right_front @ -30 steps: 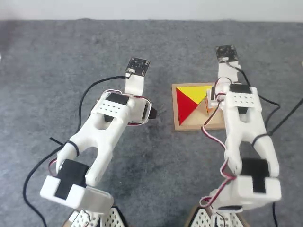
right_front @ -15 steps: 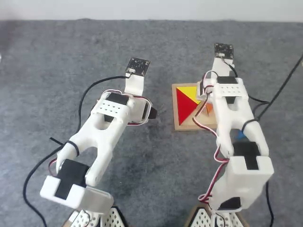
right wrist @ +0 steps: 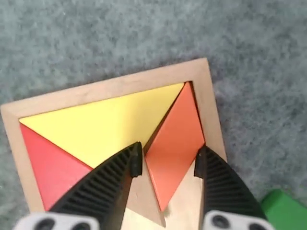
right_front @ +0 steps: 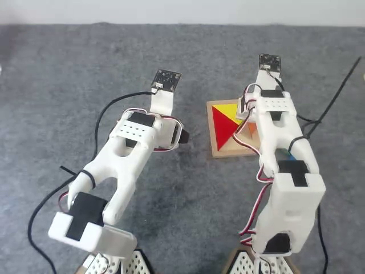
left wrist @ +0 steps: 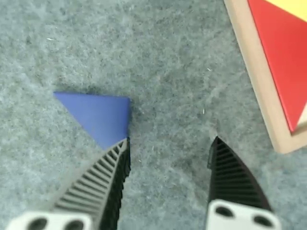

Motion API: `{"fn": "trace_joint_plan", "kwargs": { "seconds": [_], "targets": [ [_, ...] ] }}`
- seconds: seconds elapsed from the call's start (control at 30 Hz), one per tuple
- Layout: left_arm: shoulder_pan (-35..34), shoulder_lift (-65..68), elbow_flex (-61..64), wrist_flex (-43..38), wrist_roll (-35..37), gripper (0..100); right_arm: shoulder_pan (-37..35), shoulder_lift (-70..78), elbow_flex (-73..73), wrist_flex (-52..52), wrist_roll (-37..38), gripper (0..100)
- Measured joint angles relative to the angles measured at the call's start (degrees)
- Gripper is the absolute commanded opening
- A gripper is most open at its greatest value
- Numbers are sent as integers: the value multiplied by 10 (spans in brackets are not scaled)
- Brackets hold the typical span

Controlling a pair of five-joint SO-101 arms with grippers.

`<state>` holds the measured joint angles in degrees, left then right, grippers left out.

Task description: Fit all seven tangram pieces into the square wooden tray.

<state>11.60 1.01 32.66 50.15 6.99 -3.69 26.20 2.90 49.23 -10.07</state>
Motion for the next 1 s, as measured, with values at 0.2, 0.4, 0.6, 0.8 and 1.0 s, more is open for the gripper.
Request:
{"fn": "trace_joint_plan", "kwargs": {
  "seconds": [0.2, 0.4, 0.6, 0.8, 1.0],
  "targets": [
    [0, 0, 0, 0, 0, 258, 13, 29, -64, 69, -4, 193],
    [0, 0, 0, 0, 0, 258, 21, 55, -120, 163, -11, 193],
    [0, 0, 0, 0, 0, 258, 21, 58, -125, 185, -11, 193],
    [0, 0, 0, 0, 0, 258, 22, 61, -136, 191, -12, 194],
    [0, 0, 0, 0, 0, 258, 25, 63, -164, 192, -16, 194]
  ]
}}
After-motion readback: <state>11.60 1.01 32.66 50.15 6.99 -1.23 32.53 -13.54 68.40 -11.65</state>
